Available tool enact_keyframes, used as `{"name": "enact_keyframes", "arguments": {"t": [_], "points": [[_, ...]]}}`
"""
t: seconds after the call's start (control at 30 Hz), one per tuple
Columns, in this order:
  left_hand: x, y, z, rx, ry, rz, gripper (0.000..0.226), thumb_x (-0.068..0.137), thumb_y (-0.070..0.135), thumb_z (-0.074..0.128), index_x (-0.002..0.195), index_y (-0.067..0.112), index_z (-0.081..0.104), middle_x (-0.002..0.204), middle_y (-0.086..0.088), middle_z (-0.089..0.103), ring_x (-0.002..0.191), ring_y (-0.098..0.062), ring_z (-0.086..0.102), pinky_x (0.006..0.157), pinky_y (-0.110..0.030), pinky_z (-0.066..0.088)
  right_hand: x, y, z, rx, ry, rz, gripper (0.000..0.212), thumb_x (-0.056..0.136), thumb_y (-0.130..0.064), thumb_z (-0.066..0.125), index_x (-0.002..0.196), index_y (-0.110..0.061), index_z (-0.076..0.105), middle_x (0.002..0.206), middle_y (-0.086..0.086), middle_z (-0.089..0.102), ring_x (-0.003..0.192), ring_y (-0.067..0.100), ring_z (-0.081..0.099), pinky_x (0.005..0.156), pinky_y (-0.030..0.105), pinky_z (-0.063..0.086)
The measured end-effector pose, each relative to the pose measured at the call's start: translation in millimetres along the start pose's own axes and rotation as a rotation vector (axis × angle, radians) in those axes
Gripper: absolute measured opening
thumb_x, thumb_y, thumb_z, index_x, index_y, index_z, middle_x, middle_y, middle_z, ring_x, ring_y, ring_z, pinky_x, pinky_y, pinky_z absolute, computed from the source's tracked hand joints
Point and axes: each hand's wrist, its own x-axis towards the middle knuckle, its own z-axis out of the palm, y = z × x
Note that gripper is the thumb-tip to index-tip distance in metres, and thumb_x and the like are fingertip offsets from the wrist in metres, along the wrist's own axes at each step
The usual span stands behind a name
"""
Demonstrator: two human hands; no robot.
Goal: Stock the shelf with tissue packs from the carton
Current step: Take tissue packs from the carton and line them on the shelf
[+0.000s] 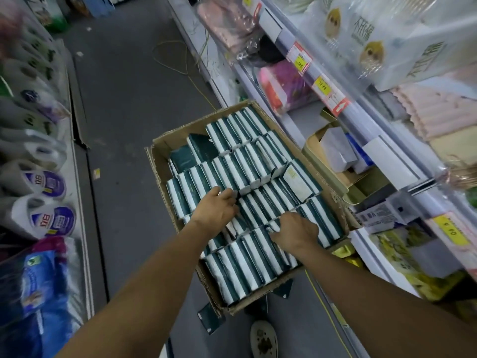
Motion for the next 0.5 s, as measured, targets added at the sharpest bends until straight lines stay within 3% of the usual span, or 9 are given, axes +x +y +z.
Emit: {"name": "enact_keyframes", "arguments": {"t": [0.13,0.2,0.27,0.33,0.4,0.5], "points": [[-16.3,-6.4,-17.2,-0.202,0.112,-0.169,0.042,0.1,0.038,0.048,0.138,0.023,0.048,0.131,0.006,0.054,0.125,-0.021,0.04,0.101,-0.037,0.029,-15.7,17.7,-21.2,0.376,0.058,0.061,0.043,0.082,-0.037,0.069,0.062,-0.018,0.037,0.06,-0.002,0.04,0.052,0.018,0.039,0.049,0.025,0.024],[-30.0,-5.0,-33.6,-0.418,0.175,-0.305,0.029,0.098,0.041,0.05,0.121,0.024,0.054,0.118,0.004,0.059,0.118,-0.021,0.048,0.099,-0.037,0.03,-27.0,26.8,-34.8,0.614,0.083,0.06,0.037,0.082,-0.032,0.071,0.065,-0.014,0.043,0.061,0.002,0.044,0.055,0.02,0.043,0.055,0.029,0.031],[-45.1,-1.7,-50.6,-0.755,0.229,-0.468,0.019,0.097,0.04,0.054,0.1,0.021,0.052,0.09,0.003,0.058,0.091,-0.022,0.057,0.087,-0.038,0.04,-40.0,33.3,-51.9,0.809,0.132,0.059,0.024,0.084,-0.023,0.072,0.073,-0.008,0.056,0.068,0.004,0.057,0.062,0.021,0.053,0.058,0.031,0.039],[-59.3,5.3,-67.0,-1.198,0.208,-0.601,0.021,0.098,0.035,0.056,0.099,0.017,0.046,0.078,0.002,0.055,0.068,-0.019,0.056,0.064,-0.035,0.046,-55.9,37.8,-67.9,0.937,0.187,0.075,0.012,0.085,-0.018,0.071,0.084,-0.009,0.062,0.081,0.004,0.067,0.073,0.019,0.062,0.062,0.029,0.046],[-71.0,14.8,-86.0,-1.571,0.232,-0.678,0.023,0.099,0.029,0.058,0.11,0.014,0.045,0.092,-0.004,0.064,0.074,-0.018,0.062,0.066,-0.038,0.054,-75.4,40.1,-80.6,1.033,0.26,0.059,0.012,0.087,-0.015,0.069,0.09,-0.008,0.061,0.087,0.004,0.067,0.082,0.021,0.065,0.062,0.025,0.049],[-90.2,32.9,-124.2,-1.893,0.224,-0.677,0.027,0.099,0.025,0.058,0.118,0.013,0.043,0.112,-0.008,0.063,0.088,-0.019,0.065,0.075,-0.035,0.056,-117.3,36.8,-94.5,1.013,0.43,-0.017,0.023,0.087,-0.026,0.07,0.098,-0.009,0.06,0.093,0.007,0.067,0.09,0.024,0.065,0.077,0.041,0.055]]}}
